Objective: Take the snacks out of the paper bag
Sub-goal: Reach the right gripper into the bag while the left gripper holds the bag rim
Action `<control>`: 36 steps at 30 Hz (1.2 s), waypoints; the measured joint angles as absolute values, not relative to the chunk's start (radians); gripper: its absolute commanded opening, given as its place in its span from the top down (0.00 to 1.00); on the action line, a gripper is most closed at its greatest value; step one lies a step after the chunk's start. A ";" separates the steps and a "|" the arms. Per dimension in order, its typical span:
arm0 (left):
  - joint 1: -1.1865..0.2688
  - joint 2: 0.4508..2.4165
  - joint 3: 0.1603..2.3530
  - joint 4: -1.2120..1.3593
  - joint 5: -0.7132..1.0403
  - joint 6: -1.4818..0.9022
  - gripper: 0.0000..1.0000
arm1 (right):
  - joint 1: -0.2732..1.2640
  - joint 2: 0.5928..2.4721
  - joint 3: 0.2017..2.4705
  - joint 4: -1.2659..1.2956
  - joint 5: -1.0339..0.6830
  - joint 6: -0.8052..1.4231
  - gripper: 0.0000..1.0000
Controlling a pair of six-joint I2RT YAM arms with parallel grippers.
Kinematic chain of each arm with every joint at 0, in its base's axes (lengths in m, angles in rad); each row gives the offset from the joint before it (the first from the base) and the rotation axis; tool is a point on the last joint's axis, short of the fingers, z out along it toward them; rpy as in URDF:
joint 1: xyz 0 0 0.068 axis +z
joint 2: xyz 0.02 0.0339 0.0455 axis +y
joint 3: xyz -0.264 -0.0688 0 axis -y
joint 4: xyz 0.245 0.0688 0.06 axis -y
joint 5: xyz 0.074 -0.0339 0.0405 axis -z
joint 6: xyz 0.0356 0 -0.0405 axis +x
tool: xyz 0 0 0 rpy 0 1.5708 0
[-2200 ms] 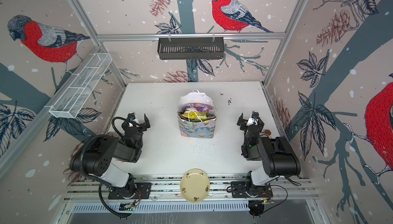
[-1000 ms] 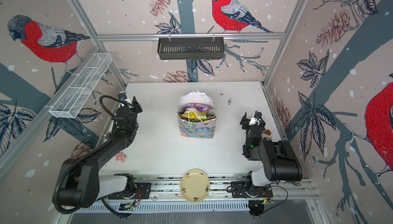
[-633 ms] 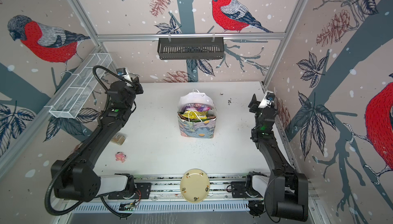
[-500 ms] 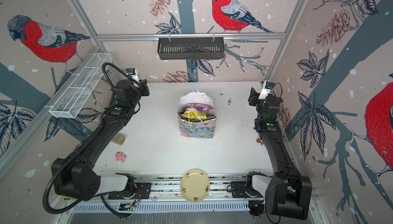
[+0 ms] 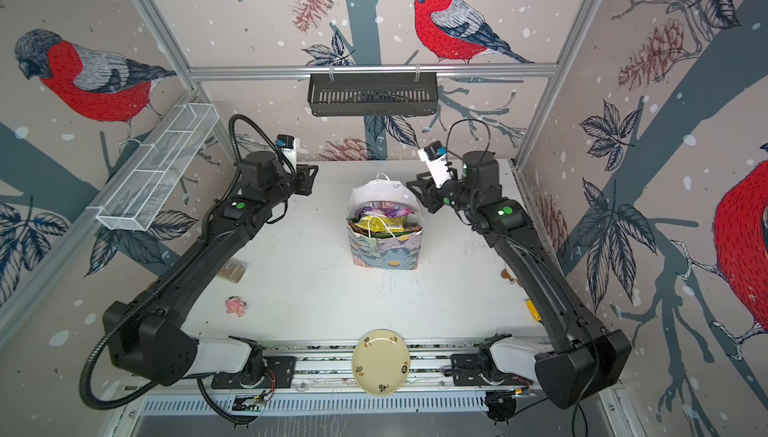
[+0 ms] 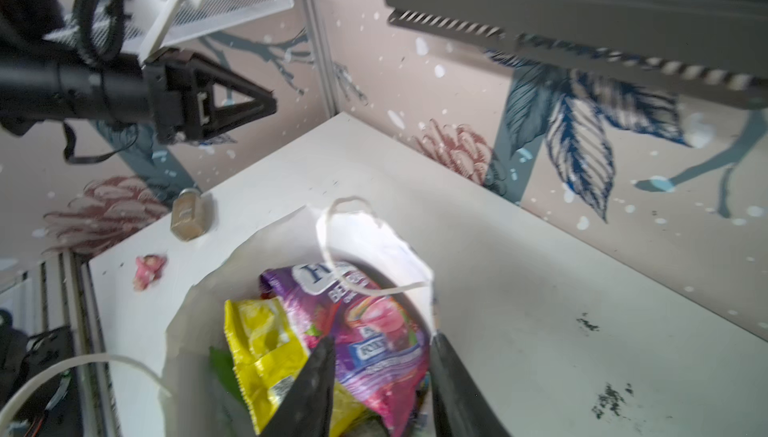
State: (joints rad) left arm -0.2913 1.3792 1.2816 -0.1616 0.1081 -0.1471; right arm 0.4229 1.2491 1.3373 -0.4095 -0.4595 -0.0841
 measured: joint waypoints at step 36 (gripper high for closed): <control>-0.293 1.392 1.266 -0.169 0.177 -0.193 0.70 | 0.806 1.636 1.601 -0.631 0.028 -0.287 0.68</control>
State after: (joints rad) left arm -0.2932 1.3922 1.2659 -0.1688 0.1772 -0.1932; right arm 0.8059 1.6363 1.6009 -0.6308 0.0280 -0.2871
